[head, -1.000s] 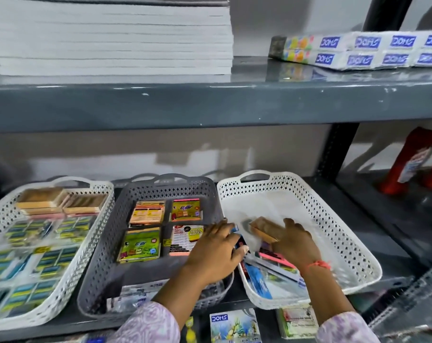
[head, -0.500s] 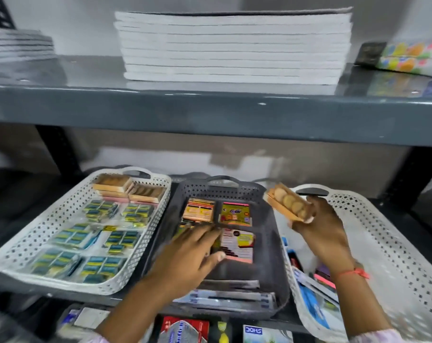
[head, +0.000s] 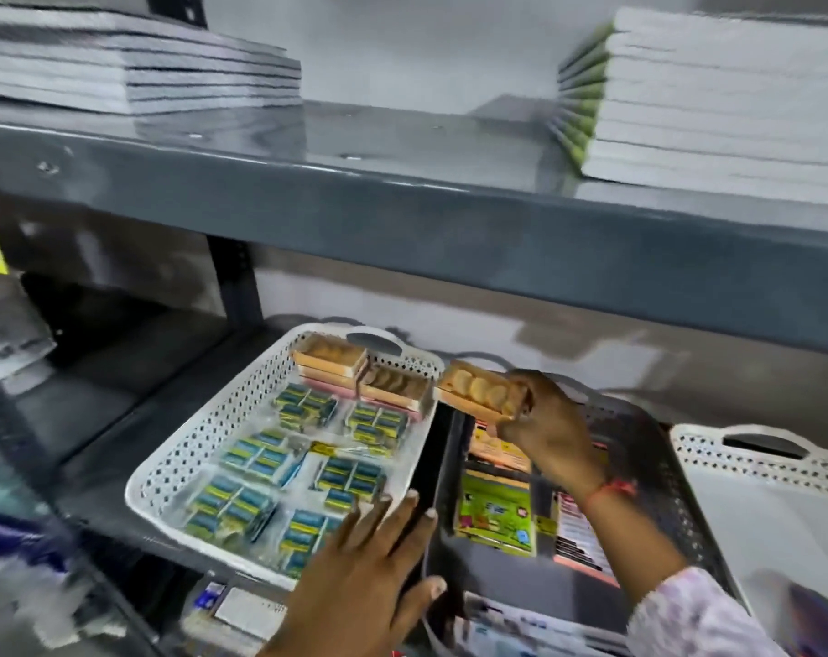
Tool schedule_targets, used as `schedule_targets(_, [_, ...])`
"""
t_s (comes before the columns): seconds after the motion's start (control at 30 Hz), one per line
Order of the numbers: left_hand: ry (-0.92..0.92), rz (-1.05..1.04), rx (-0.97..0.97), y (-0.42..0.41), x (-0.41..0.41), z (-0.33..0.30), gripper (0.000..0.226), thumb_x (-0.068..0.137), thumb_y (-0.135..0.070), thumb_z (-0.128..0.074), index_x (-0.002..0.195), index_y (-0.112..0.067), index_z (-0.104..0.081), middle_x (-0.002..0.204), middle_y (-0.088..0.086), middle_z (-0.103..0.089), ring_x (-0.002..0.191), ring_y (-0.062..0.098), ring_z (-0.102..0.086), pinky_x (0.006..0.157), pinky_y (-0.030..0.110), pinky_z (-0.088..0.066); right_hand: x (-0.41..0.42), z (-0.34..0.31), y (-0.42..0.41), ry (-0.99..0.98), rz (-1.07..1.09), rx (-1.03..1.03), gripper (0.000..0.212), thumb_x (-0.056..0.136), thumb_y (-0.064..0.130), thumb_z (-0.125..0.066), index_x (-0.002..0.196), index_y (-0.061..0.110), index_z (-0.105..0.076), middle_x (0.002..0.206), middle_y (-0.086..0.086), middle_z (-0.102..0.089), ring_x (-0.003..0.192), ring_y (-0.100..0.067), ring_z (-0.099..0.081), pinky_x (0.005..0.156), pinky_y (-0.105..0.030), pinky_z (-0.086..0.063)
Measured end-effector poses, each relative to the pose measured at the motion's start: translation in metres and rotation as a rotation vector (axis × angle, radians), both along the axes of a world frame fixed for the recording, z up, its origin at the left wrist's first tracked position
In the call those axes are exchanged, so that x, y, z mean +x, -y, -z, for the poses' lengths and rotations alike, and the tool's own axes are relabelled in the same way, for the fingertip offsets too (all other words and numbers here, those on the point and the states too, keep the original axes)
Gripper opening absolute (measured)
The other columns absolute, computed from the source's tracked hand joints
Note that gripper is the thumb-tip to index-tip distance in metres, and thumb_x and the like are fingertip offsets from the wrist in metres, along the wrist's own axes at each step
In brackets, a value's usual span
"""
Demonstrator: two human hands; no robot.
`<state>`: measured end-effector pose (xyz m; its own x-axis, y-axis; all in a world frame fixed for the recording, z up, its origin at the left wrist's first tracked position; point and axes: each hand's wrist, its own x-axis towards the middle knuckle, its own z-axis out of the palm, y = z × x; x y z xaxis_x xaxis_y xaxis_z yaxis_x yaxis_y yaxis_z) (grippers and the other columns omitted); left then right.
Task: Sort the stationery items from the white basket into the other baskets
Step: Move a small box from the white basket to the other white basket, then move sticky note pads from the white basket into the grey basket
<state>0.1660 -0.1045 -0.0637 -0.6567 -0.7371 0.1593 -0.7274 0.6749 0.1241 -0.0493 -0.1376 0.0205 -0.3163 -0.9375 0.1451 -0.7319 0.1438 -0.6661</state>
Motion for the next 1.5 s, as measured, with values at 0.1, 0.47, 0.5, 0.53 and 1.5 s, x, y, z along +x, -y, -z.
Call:
schedule_targets(0.1, [-0.031, 0.001, 0.015, 0.001, -0.002, 0.003, 0.065, 0.092, -0.052, -0.009, 0.107, -0.028, -0.068, 0.114, -0.003, -0.067, 0.095, 0.016, -0.066, 0.067, 0.032, -0.055, 0.011, 0.004, 0.032, -0.039, -0.051, 0.017, 0.06, 0.065, 0.003, -0.077, 0.121, 0.006, -0.058, 0.121, -0.013, -0.063, 0.111, -0.027, -0.059, 0.078, -0.023, -0.04])
schedule_targets(0.47, [-0.141, 0.001, 0.037, 0.004, -0.007, 0.011, 0.048, 0.089, -0.059, -0.018, 0.111, -0.031, -0.05, 0.109, -0.007, -0.069, 0.095, 0.016, -0.066, 0.062, 0.027, -0.055, 0.044, 0.041, 0.123, -0.2, -0.119, 0.194, 0.057, 0.069, 0.02, -0.069, 0.123, 0.012, -0.053, 0.124, -0.014, -0.061, 0.113, -0.033, -0.055, 0.089, -0.033, -0.047])
schedule_targets(0.5, [-0.148, -0.002, 0.034, 0.004, -0.007, 0.011, 0.048, 0.089, -0.059, -0.018, 0.11, -0.031, -0.05, 0.109, -0.007, -0.069, 0.095, 0.015, -0.066, 0.061, 0.027, -0.055, 0.046, 0.043, 0.125, -0.224, -0.109, 0.212, 0.055, 0.068, 0.025, -0.069, 0.119, 0.013, -0.053, 0.121, -0.013, -0.063, 0.112, -0.034, -0.054, 0.088, -0.035, -0.048])
schedule_targets(0.53, [-0.152, -0.004, 0.038, 0.004, -0.007, 0.011, 0.048, 0.089, -0.059, -0.019, 0.11, -0.031, -0.051, 0.109, -0.007, -0.069, 0.095, 0.015, -0.066, 0.061, 0.027, -0.055, 0.049, 0.044, 0.127, -0.257, -0.105, 0.228, 0.053, 0.068, 0.028, -0.068, 0.117, 0.013, -0.053, 0.118, -0.013, -0.063, 0.111, -0.035, -0.054, 0.087, -0.036, -0.048])
schedule_targets(1.5, [0.071, -0.052, 0.04, 0.0, -0.009, -0.003, 0.105, 0.059, -0.07, 0.036, 0.137, -0.043, -0.028, 0.152, -0.002, -0.021, 0.131, 0.02, -0.036, 0.086, 0.036, -0.049, -0.151, 0.079, -0.161, 0.032, 1.153, 0.526, 0.066, 0.079, 0.057, -0.055, 0.129, 0.016, -0.044, 0.137, -0.015, -0.039, 0.128, -0.039, -0.033, 0.105, -0.052, -0.031])
